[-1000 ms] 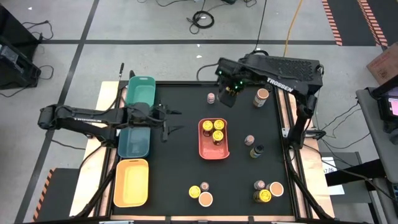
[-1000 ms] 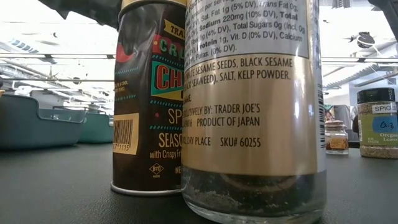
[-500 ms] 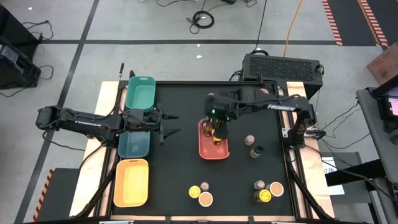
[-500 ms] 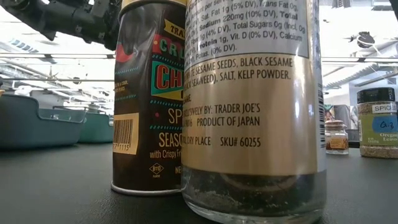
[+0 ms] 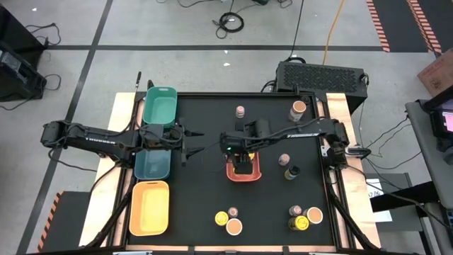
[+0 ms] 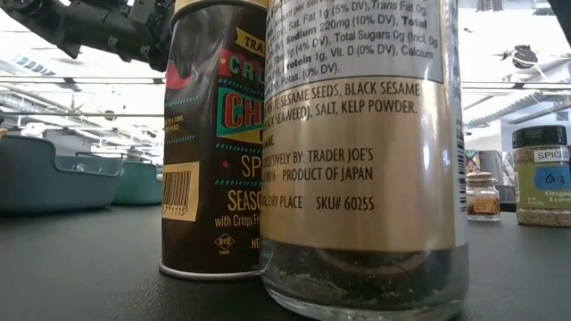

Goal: Sort spices by type
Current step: Put the yellow seasoning can in the orange bin

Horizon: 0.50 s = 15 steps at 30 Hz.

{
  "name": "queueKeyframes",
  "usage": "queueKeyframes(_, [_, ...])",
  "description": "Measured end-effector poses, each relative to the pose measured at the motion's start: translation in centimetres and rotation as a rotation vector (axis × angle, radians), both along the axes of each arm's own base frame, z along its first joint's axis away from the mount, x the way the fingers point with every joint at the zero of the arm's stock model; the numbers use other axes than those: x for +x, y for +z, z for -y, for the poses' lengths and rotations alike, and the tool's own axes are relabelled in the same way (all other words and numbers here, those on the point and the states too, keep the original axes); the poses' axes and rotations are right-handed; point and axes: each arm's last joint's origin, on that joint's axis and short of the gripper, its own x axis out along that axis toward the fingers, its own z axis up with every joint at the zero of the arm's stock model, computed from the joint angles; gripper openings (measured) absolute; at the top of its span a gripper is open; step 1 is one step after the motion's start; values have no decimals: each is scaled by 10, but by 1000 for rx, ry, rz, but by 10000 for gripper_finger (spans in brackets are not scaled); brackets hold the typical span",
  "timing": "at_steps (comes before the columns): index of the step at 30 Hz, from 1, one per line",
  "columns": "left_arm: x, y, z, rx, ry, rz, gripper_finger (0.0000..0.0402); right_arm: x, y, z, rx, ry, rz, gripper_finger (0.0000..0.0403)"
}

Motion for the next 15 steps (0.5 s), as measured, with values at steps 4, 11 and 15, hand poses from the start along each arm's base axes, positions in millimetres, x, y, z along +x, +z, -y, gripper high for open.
queueKeyframes(4, [0, -2, 0, -1, 0, -17, 286, 3, -8, 0, -5, 10, -42, 223])
queueKeyframes(11, [0, -1, 0, 3, -1, -15, 286, 5, -11, 0, -6, 15, -41, 224])
queueKeyframes(15, [0, -1, 0, 5, -1, -15, 286, 6, -12, 0, -6, 16, -39, 224])
